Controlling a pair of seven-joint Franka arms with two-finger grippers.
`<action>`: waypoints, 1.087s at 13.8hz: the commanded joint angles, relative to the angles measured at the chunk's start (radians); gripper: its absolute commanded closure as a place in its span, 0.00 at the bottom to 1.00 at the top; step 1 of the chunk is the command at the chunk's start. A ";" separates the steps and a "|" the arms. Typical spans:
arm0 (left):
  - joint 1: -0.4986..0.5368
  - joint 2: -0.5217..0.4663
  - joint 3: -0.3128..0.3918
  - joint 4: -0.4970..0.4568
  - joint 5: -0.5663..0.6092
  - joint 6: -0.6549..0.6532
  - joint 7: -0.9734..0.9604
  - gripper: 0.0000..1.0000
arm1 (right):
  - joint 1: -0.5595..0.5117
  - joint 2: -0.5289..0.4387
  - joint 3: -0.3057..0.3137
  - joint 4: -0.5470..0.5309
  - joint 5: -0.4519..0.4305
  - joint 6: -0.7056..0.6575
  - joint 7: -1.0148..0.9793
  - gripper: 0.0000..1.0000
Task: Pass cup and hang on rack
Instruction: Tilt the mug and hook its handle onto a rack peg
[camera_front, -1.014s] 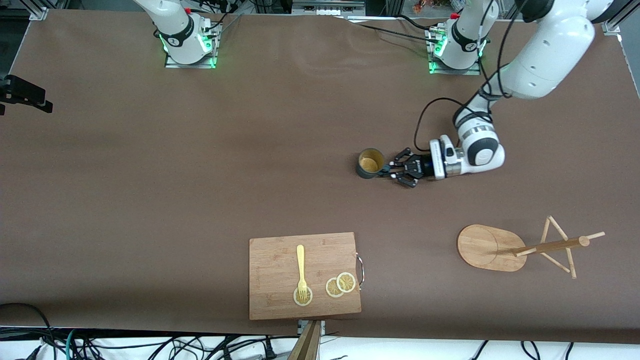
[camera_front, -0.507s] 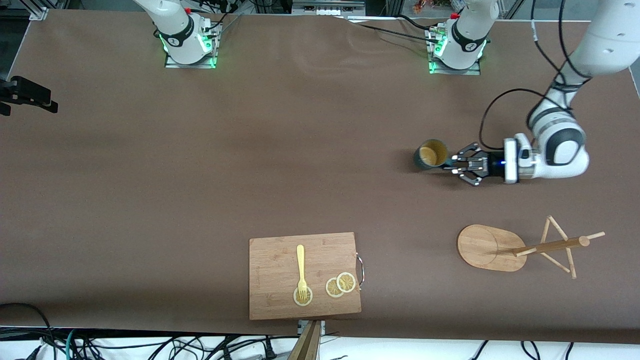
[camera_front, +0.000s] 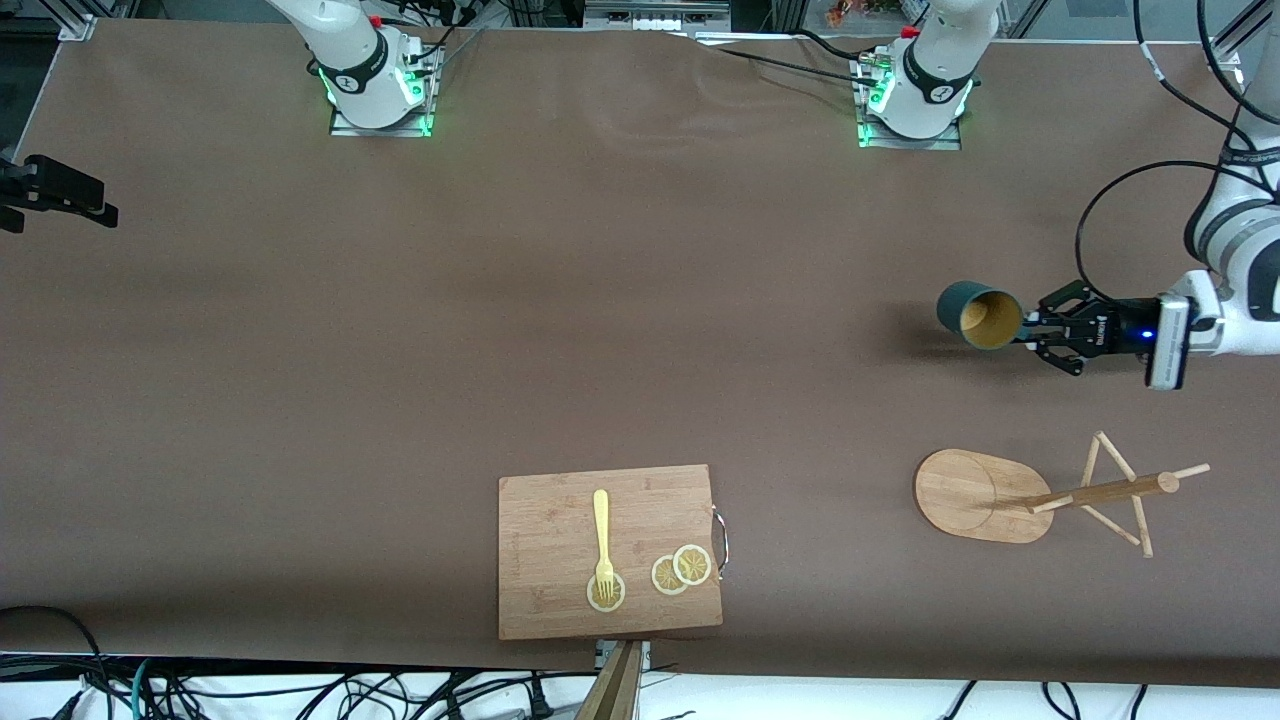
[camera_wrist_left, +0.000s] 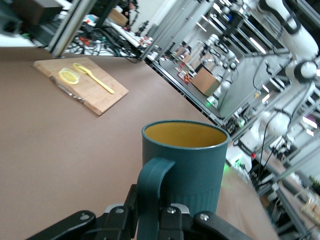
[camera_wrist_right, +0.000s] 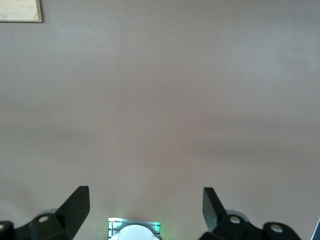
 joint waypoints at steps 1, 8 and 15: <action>0.030 0.029 -0.011 0.085 0.019 -0.032 -0.172 1.00 | -0.008 -0.010 0.007 -0.006 -0.014 -0.003 0.002 0.00; 0.016 0.135 -0.025 0.216 -0.168 -0.033 -0.819 1.00 | -0.012 -0.008 0.003 -0.004 -0.013 0.000 -0.003 0.00; 0.008 0.172 -0.024 0.253 -0.287 -0.032 -1.087 1.00 | -0.012 -0.008 0.003 -0.004 -0.011 0.000 -0.004 0.00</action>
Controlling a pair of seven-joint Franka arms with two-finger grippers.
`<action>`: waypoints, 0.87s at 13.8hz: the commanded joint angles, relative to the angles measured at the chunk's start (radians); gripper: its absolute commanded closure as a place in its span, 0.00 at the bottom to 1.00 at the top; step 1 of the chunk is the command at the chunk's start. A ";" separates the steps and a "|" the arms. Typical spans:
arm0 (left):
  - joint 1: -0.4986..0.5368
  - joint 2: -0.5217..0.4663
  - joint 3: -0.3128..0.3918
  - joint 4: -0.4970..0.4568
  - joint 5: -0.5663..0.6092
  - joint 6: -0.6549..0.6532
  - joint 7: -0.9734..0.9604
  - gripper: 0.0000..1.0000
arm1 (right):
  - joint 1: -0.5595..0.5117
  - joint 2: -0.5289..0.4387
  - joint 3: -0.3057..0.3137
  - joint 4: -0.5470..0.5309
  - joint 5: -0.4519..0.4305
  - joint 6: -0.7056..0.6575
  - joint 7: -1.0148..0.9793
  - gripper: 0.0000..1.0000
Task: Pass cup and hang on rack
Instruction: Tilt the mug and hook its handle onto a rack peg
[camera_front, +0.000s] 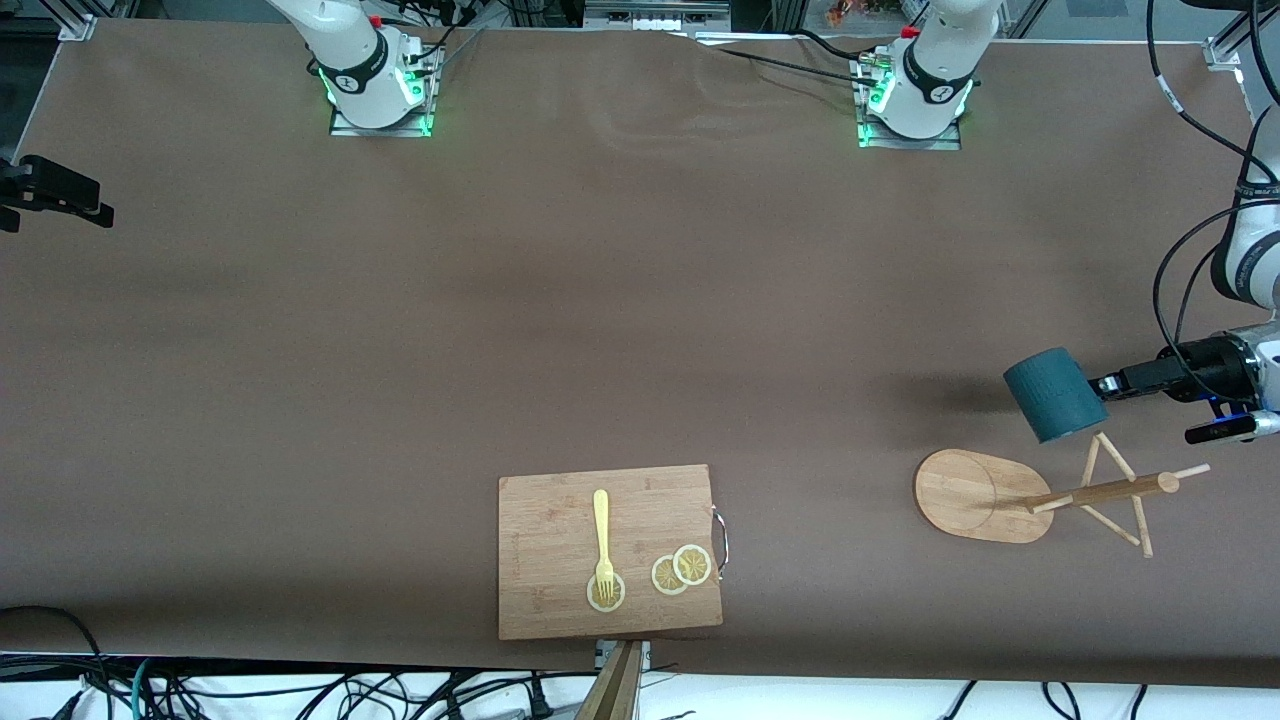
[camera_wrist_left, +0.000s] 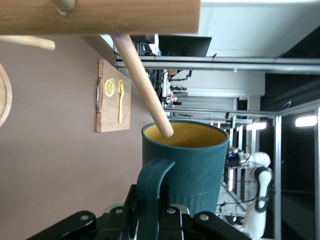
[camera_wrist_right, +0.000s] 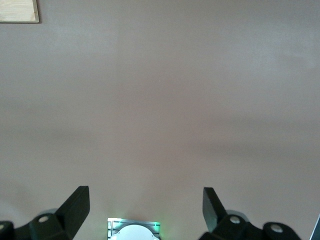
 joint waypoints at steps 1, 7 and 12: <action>-0.009 0.048 0.005 0.026 -0.084 -0.022 -0.085 1.00 | -0.011 -0.008 0.008 -0.004 -0.009 0.000 -0.006 0.00; 0.004 0.064 0.012 0.052 -0.101 -0.024 -0.213 1.00 | -0.011 -0.008 0.006 -0.004 -0.009 0.000 -0.007 0.00; 0.059 0.117 0.014 0.054 -0.089 -0.079 -0.213 1.00 | -0.011 -0.008 0.006 -0.004 -0.009 0.000 -0.007 0.00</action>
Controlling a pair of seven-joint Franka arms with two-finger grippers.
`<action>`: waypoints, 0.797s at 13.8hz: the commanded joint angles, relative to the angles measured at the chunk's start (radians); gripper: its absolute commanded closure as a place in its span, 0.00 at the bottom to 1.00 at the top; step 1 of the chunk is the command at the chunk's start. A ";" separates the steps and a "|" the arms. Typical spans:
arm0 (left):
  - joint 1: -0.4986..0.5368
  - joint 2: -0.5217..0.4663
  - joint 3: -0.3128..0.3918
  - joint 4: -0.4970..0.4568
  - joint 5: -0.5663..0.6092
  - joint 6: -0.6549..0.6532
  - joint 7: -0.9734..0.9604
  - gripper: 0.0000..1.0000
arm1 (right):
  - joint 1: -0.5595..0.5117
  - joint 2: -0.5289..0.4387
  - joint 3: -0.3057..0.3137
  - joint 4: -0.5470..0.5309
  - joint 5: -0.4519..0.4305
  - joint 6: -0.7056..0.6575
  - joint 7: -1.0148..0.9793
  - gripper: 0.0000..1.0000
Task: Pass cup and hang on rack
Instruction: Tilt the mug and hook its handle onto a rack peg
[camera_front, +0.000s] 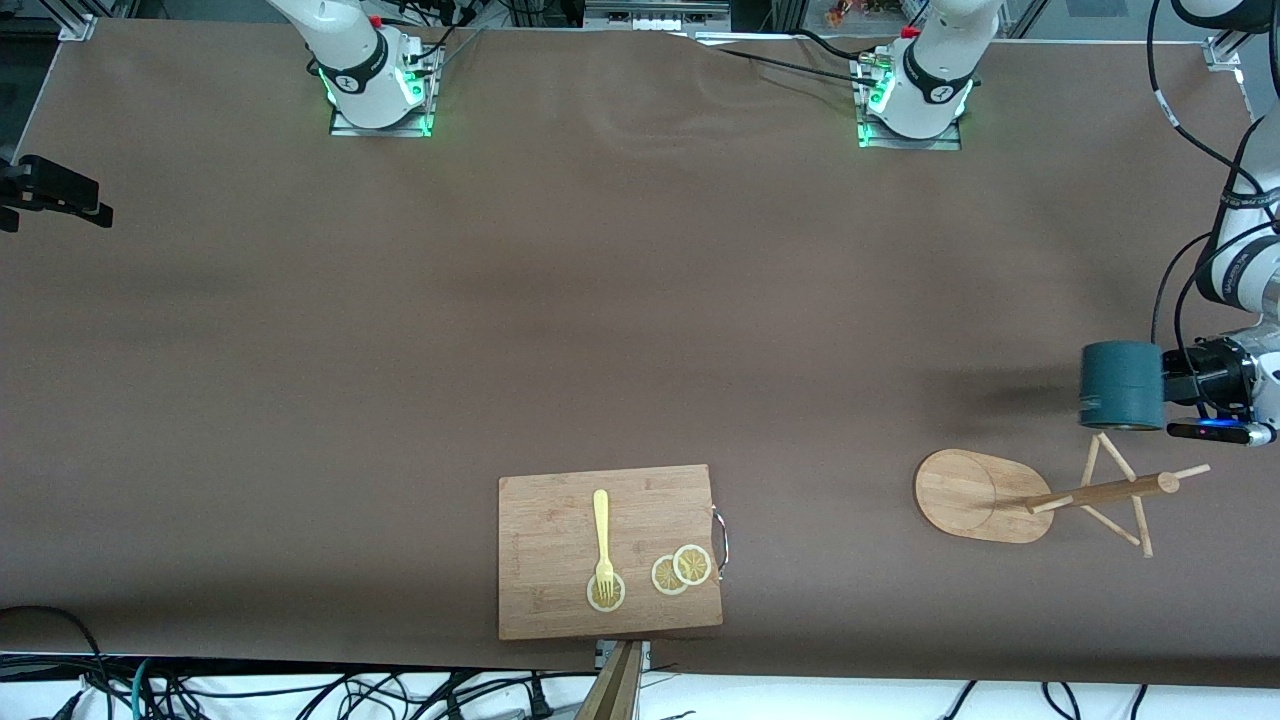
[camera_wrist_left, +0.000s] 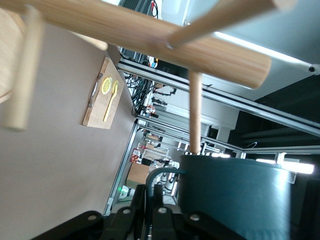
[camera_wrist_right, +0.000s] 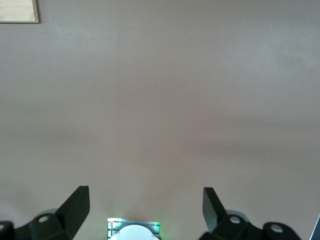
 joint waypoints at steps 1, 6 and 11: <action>0.011 0.032 -0.007 0.041 -0.026 -0.032 -0.024 1.00 | -0.010 -0.008 0.007 -0.004 -0.009 0.000 -0.007 0.00; 0.002 0.022 -0.007 0.078 -0.013 -0.032 -0.105 1.00 | -0.012 -0.008 0.007 -0.004 -0.007 0.000 -0.007 0.00; -0.033 0.013 -0.008 0.071 0.022 -0.025 -0.173 1.00 | -0.016 -0.008 0.007 -0.004 -0.006 0.000 -0.007 0.00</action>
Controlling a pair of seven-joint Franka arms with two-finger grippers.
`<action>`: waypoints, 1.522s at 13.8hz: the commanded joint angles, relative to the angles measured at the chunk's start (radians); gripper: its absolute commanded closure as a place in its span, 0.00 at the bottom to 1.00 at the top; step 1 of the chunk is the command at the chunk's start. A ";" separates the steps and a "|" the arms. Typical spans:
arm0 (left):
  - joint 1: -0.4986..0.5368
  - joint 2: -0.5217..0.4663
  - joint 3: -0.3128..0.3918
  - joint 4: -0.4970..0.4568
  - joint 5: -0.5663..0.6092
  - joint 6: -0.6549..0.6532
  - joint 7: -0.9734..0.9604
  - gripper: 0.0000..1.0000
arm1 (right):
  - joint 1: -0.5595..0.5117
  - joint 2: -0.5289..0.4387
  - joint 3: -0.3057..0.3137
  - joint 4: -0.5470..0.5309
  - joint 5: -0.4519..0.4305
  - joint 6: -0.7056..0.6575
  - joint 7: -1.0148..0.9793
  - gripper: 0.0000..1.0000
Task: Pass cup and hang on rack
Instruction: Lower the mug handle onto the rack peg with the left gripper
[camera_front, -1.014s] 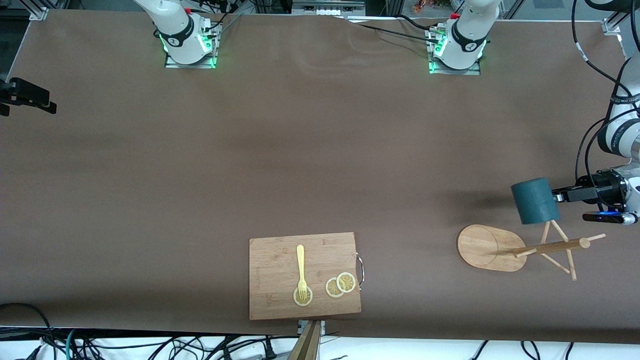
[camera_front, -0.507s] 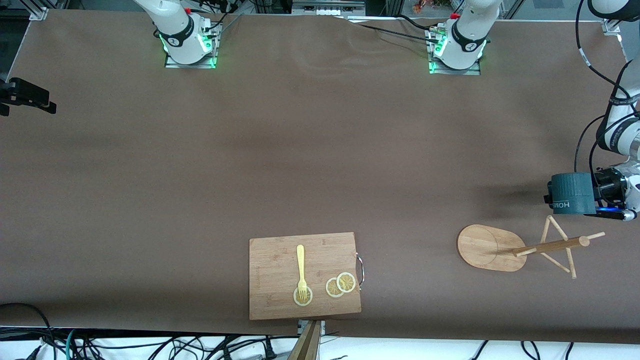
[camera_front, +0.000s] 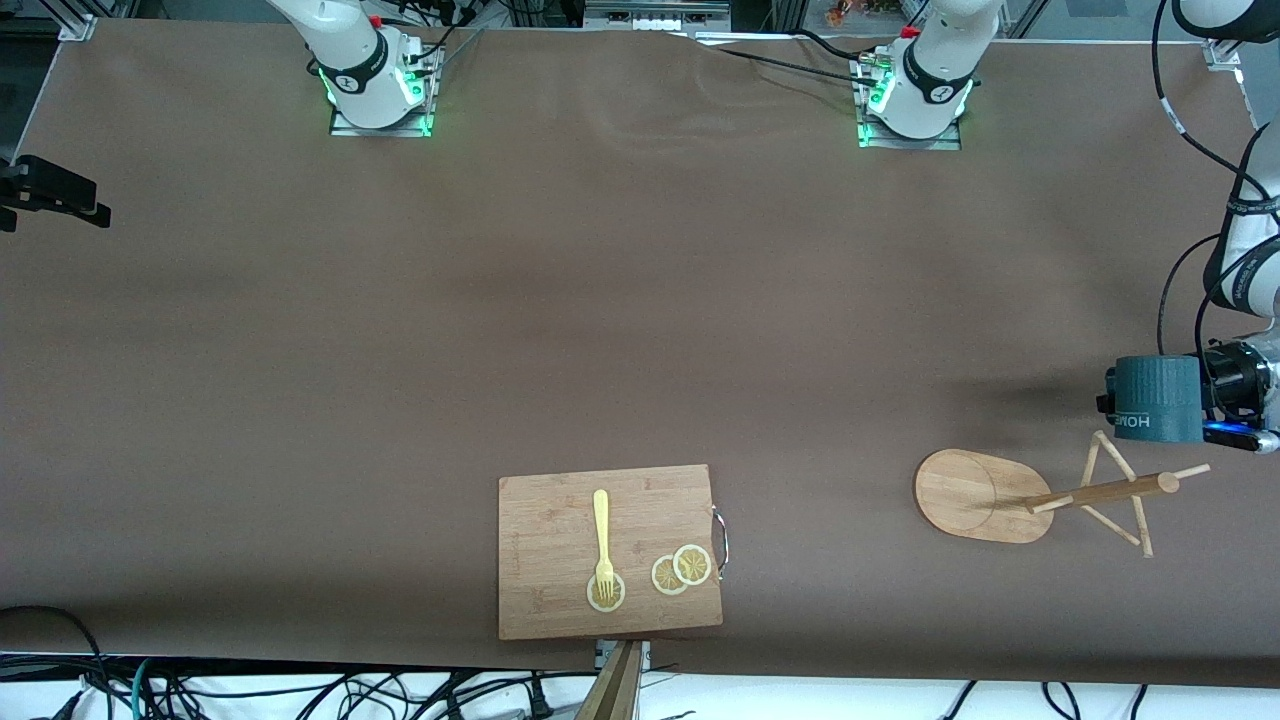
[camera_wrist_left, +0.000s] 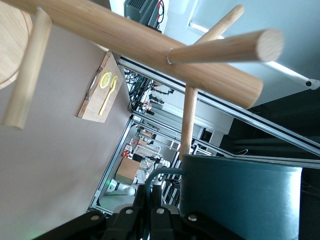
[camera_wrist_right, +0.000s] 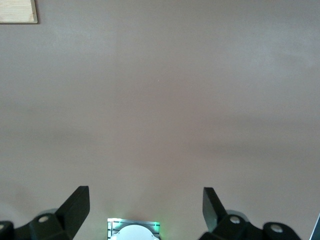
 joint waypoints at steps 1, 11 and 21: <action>-0.026 -0.009 0.002 0.009 0.046 -0.006 -0.052 1.00 | -0.011 -0.008 0.007 -0.004 -0.006 0.001 -0.007 0.00; 0.006 -0.078 0.006 0.001 0.215 -0.092 -0.125 1.00 | -0.019 -0.008 0.007 -0.004 -0.003 0.001 -0.007 0.00; -0.072 0.026 0.005 0.048 0.096 0.077 -0.281 1.00 | -0.020 -0.007 0.007 -0.004 -0.001 0.003 -0.009 0.00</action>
